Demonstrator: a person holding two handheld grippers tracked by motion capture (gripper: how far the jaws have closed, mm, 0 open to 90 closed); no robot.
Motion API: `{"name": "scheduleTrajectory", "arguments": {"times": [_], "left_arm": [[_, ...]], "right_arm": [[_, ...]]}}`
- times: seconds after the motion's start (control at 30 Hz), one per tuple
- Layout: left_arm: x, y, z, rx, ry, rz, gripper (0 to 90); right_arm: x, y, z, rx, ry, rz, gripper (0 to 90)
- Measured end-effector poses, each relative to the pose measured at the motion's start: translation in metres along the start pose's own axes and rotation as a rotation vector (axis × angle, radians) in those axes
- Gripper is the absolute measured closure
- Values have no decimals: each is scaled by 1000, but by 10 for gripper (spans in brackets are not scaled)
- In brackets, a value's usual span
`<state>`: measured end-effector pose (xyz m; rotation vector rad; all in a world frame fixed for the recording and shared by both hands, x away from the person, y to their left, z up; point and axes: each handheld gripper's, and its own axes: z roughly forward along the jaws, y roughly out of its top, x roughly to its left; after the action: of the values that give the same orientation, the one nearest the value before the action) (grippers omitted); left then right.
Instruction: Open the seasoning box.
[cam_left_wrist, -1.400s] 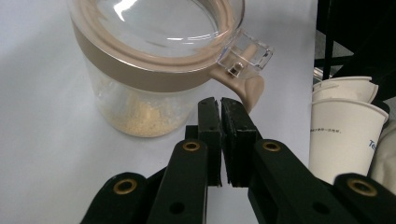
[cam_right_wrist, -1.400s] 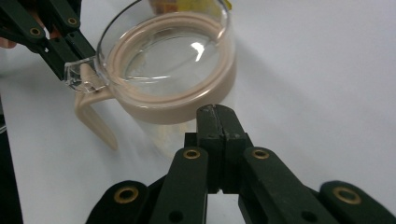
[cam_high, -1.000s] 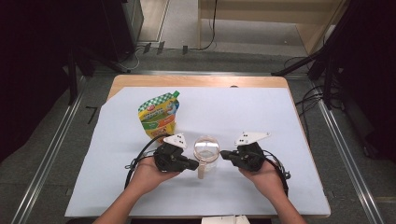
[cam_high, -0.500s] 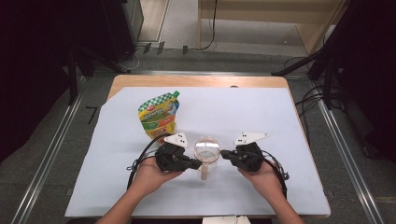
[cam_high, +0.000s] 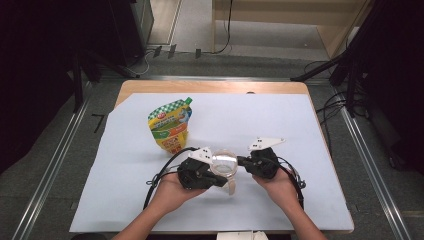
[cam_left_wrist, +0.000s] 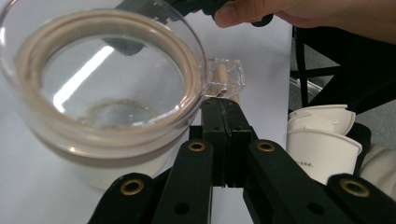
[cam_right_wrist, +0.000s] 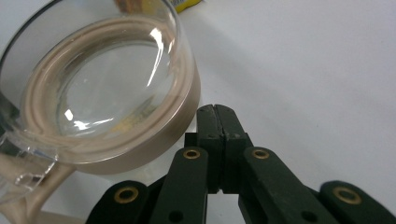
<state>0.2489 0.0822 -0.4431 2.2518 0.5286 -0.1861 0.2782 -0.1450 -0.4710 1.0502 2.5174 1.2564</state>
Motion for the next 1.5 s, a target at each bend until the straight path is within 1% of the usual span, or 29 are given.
{"name": "scheduleTrajectory", "arguments": {"times": [0.07, 0.13, 0.2, 0.27, 0.3, 0.37, 0.43, 0.53, 0.57, 0.67, 0.7, 0.73, 0.77, 0.8, 0.87, 0.9, 0.97, 1.03, 1.17, 1.2, 1.23, 1.3, 1.37, 1.5], "left_arm": [[0, 1, 0, 5, -4, 0, 900], [0, 0, 0, 25, 7, -2, 900], [0, -1, -2, 59, 16, 9, 897], [0, -3, -6, 68, 16, 5, 884], [1, -4, -8, 64, 9, -5, 872], [1, -6, -12, 54, 1, -7, 843], [2, -8, -17, 58, 8, 5, 826], [4, -9, -24, 42, 12, -4, 807], [5, -10, -27, 35, 12, -5, 802], [8, -12, -33, 24, 16, -13, 774], [11, -12, -35, 20, 22, -23, 762], [12, -13, -37, 19, 24, -33, 731], [13, -13, -37, 17, 21, -39, 720], [15, -13, -39, 23, 23, -43, 708], [16, -14, -40, 18, 27, -45, 683], [17, -14, -41, 11, 22, -42, 676], [18, -15, -42, 7, 28, -43, 636], [19, -16, -43, -1, 29, -41, 620], [22, -17, -43, 3, 35, -47, 558], [23, -17, -43, 8, 43, -44, 540], [24, -18, -43, 1, 42, -47, 527], [25, -19, -42, -7, 46, -48, 503], [26, -20, -42, -15, 56, -47, 474], [27, -21, -42, -25, 70, -45, 443]], "right_arm": [[0, 0, -2, -1, -4, -2, 900], [-2, 0, -6, -7, -5, 10, 900], [-2, 0, -11, -13, -1, 17, 900], [0, 0, -17, -17, 1, 25, 900], [2, -1, -20, -16, 3, 30, 900], [6, -3, -25, -11, 8, 33, 900], [12, -7, -31, -5, 10, 38, 900], [20, -10, -40, 3, 6, 25, 900], [23, -11, -42, 2, 10, 17, 900], [34, -17, -53, -7, 29, 20, 900], [37, -18, -55, -8, 33, 14, 900], [43, -22, -57, -3, 44, 5, 900], [46, -24, -58, 1, 47, 5, 900], [48, -25, -58, 1, 53, 0, 900], [51, -28, -58, 7, 66, -6, 900], [53, -28, -58, 9, 73, -11, 900], [57, -30, -56, 13, 94, -18, 900], [60, -31, -55, 17, 107, -27, 900], [67, -30, -48, 28, 129, -40, 900], [68, -31, -45, 28, 137, -42, 900], [69, -31, -42, 31, 142, -40, 900], [71, -32, -37, 38, 146, -42, 900], [73, -31, -33, 37, 141, -41, 900], [74, -30, -27, 31, 128, -34, 900]]}}
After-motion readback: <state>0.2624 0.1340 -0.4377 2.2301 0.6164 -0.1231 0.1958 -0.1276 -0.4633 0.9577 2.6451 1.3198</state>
